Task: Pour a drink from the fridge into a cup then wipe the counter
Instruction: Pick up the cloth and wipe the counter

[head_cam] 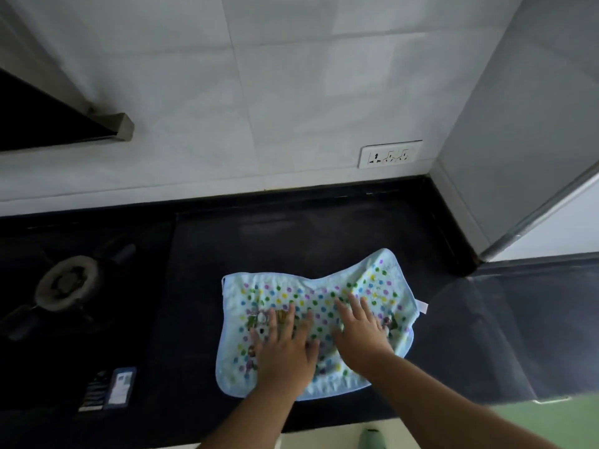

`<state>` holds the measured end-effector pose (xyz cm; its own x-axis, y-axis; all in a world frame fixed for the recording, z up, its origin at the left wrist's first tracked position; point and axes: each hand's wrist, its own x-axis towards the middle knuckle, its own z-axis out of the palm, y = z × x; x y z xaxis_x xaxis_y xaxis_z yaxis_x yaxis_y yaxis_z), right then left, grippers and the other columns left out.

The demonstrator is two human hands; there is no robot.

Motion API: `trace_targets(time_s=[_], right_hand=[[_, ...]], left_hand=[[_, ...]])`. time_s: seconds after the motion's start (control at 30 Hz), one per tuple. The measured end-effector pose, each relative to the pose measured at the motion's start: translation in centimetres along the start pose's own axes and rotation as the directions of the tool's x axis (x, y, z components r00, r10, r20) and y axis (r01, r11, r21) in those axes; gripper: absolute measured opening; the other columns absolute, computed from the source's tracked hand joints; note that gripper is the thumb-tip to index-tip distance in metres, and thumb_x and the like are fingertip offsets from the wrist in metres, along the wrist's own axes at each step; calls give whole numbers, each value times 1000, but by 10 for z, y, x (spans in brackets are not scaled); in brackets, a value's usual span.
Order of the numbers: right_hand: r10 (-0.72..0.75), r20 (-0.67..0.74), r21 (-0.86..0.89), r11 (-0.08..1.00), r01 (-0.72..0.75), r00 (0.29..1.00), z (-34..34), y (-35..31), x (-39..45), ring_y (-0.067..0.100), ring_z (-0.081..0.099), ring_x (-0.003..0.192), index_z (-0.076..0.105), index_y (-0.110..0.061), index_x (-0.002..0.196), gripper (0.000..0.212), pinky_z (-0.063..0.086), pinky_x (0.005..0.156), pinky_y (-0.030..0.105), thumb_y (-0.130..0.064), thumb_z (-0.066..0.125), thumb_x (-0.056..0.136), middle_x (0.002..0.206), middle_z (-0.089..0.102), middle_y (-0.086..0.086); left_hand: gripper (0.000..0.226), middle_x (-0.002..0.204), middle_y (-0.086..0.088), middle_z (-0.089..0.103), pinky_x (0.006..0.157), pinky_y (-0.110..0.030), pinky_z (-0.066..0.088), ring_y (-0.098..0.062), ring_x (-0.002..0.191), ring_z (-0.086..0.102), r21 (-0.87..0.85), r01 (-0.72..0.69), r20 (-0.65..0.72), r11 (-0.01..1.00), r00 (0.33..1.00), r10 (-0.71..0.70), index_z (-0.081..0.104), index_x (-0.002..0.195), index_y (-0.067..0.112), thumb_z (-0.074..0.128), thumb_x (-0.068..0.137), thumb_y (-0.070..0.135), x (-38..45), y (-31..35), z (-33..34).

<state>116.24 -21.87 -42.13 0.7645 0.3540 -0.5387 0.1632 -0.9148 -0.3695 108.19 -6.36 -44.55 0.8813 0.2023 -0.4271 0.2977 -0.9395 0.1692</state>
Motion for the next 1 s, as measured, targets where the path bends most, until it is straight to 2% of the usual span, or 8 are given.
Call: trace_targets(time_s=[0.07, 0.13, 0.2, 0.3, 0.5, 0.6, 0.8, 1.0], right_hand=[[-7, -23, -78, 997, 5, 1000, 17, -3, 7, 25, -36, 153, -11, -43, 163, 67, -14, 124, 62, -47, 28, 108, 168, -34, -8], [2, -54, -135, 991, -10, 999, 31, -2, 10, 23, -45, 148, -21, -46, 160, 65, -22, 120, 66, -50, 17, 107, 164, -42, -10], [-8, -109, -192, 981, -13, 994, 45, 2, 12, 21, -47, 146, -29, -47, 156, 64, -25, 118, 65, -55, 10, 106, 162, -45, -11], [-46, -244, -219, 976, -9, 969, 55, 6, 15, 20, -38, 152, -25, -46, 158, 65, -23, 120, 64, -59, 10, 104, 166, -36, -11], [-63, -235, -235, 972, 7, 970, 43, -1, 40, 20, -42, 151, -30, -43, 157, 66, -22, 121, 62, -59, 6, 104, 166, -38, -10], [-68, -258, -205, 979, 14, 964, 36, -6, 55, 20, -39, 152, -25, -44, 159, 66, -21, 122, 61, -58, 8, 104, 168, -33, -11], [-61, -272, -189, 982, 9, 960, 19, -18, 92, 22, -37, 153, -25, -43, 159, 65, -19, 123, 61, -58, 3, 103, 169, -32, -10], [-48, -304, -175, 985, -6, 952, 0, -31, 134, 24, -32, 156, -22, -42, 161, 67, -16, 123, 63, -59, -5, 98, 171, -28, -9]], left_hand=[[59, 169, 0, 35, 116, -75, 13, -41, 154, 33, -165, 126, 47, 978, 992, -119, 40, 158, 44, 25, 104, 65, 11, 6, 7], [63, 167, -3, 40, 116, -76, 18, -42, 153, 37, -274, 158, 11, 949, 987, -161, 40, 159, 40, 29, 103, 65, 22, 6, 21], [65, 171, -3, 32, 118, -77, 18, -40, 157, 27, -201, 119, -70, 972, 988, -135, 32, 163, 40, 32, 101, 62, 18, 7, 30], [65, 175, 0, 20, 120, -76, 11, -36, 161, 14, -53, 59, -162, 997, 984, -67, 23, 165, 41, 28, 104, 61, 21, 5, 33], [65, 177, 3, 7, 120, -77, 1, -35, 163, 1, 20, 43, -253, 999, 967, -37, 12, 166, 43, 20, 105, 62, 42, 2, 31], [63, 176, 4, 6, 120, -77, 1, -33, 163, 0, 5, 52, -239, 999, 970, -49, 12, 166, 44, 20, 105, 62, 57, 1, 23], [61, 172, 9, -26, 118, -73, -16, -29, 158, -28, 8, 66, -228, 998, 972, -62, -18, 161, 49, 4, 106, 63, 96, -3, -1], [59, 171, 10, -31, 117, -72, -18, -28, 157, -32, 0, 90, -192, 996, 977, -88, -23, 158, 51, -1, 105, 63, 142, -7, -25]])
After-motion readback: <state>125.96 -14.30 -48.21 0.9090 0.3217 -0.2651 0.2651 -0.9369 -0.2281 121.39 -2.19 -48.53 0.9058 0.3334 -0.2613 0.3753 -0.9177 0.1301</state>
